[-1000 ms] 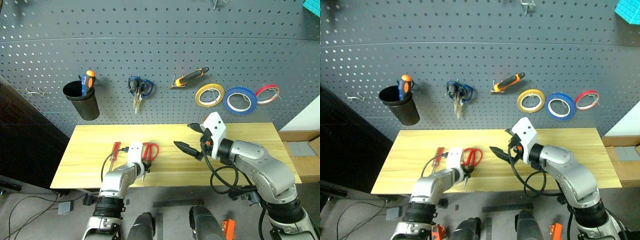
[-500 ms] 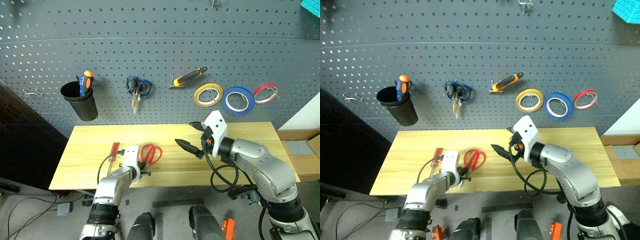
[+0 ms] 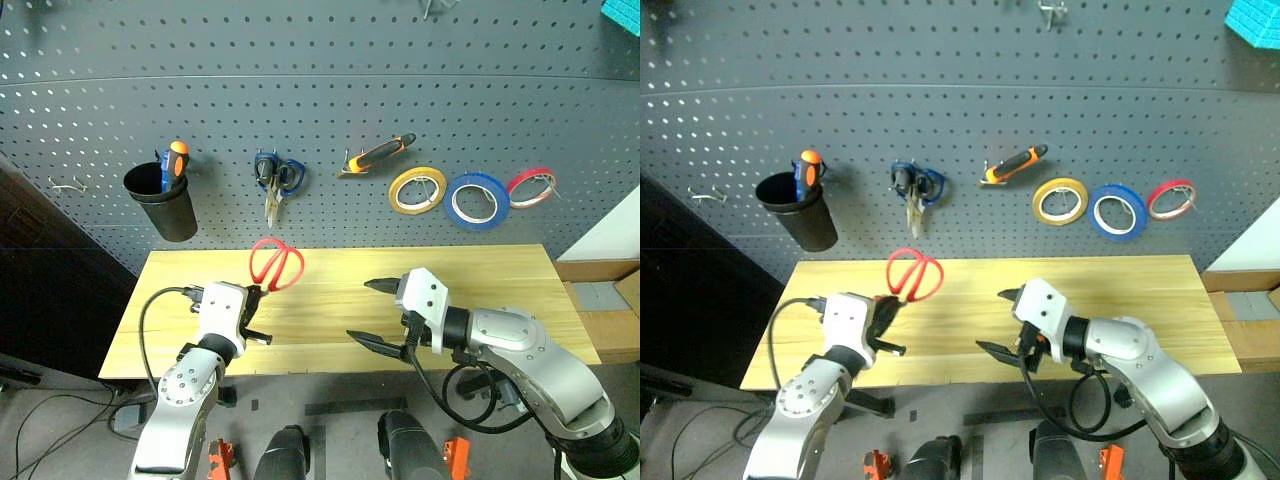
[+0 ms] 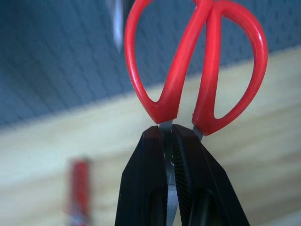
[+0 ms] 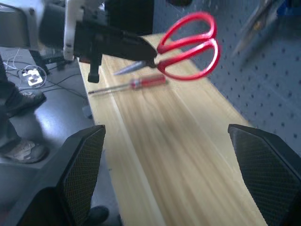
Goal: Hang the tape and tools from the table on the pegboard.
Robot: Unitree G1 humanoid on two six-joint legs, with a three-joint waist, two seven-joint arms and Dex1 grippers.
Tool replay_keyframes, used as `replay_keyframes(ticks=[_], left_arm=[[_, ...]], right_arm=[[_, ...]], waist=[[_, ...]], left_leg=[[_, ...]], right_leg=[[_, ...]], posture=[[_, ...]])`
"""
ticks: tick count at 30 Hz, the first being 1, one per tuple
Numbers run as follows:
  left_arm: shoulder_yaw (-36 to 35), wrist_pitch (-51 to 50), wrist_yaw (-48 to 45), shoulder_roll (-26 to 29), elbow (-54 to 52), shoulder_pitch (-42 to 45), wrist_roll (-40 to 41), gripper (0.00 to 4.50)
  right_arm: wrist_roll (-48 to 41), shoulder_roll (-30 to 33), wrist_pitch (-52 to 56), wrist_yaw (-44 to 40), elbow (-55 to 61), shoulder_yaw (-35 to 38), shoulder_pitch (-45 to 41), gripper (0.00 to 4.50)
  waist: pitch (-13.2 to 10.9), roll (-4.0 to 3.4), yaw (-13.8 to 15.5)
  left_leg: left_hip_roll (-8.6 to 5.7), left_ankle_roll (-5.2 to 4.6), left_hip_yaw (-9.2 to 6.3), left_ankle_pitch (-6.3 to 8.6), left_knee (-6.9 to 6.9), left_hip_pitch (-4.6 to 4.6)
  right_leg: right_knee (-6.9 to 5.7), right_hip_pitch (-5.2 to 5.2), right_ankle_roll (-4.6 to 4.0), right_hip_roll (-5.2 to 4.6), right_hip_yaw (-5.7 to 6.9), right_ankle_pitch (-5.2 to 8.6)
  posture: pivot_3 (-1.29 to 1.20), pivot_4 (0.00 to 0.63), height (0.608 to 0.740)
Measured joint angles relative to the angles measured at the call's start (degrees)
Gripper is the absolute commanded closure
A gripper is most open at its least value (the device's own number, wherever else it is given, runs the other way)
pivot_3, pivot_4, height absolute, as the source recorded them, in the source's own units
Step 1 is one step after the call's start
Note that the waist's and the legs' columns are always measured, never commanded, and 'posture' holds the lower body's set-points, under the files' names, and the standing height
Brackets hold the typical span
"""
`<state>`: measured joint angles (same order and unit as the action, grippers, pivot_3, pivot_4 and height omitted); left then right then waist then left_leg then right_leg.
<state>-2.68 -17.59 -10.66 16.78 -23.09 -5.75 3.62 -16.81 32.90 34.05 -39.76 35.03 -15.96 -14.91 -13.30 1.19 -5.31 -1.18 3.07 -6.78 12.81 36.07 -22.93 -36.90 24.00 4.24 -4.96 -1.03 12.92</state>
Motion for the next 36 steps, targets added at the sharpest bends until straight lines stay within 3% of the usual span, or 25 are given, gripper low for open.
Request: replay_keyframes(ticks=[10,21,35,36], left_arm=[[-2.12,4.22,3.21,-1.44,-1.04,11.06,-1.87,4.47],[-2.17,1.13,3.42,-3.41,1.19,14.92,-0.15,4.47],[-2.06,4.87,0.37,-3.15,17.77,23.89,0.31,4.47],[-1.99,5.35,-0.09,-3.24,18.52,24.17,0.47,4.16]], right_arm=[[2.23,-2.26,-3.15,1.0,-2.8,0.19,-2.78,0.0],[2.62,-3.13,-3.44,1.06,-3.83,0.19,-4.04,0.0],[2.8,-5.71,-3.46,1.11,-3.94,0.17,-6.64,0.0],[2.84,-5.9,-3.46,1.13,-3.94,0.16,-6.68,0.0]], waist=[[0.12,0.2,0.21],[0.15,0.25,0.16],[0.17,0.27,-0.19],[0.17,0.27,-0.26]], left_leg=[[-0.01,0.01,0.02,0.01,-0.04,-0.03],[0.0,0.0,0.0,0.0,0.03,0.0],[-0.01,0.01,0.01,0.0,0.03,-0.01],[-0.01,0.01,0.01,0.0,0.04,-0.01]], right_leg=[[0.02,0.02,0.05,0.0,0.0,-0.03],[-0.05,-0.01,0.08,0.03,0.01,-0.06],[-0.04,0.0,0.03,0.03,0.0,-0.1],[-0.05,0.0,0.04,0.03,0.0,-0.1]], posture=[[-0.19,0.173,0.74],[-0.2,0.169,0.74],[-0.23,0.171,0.74],[-0.23,0.171,0.74]])
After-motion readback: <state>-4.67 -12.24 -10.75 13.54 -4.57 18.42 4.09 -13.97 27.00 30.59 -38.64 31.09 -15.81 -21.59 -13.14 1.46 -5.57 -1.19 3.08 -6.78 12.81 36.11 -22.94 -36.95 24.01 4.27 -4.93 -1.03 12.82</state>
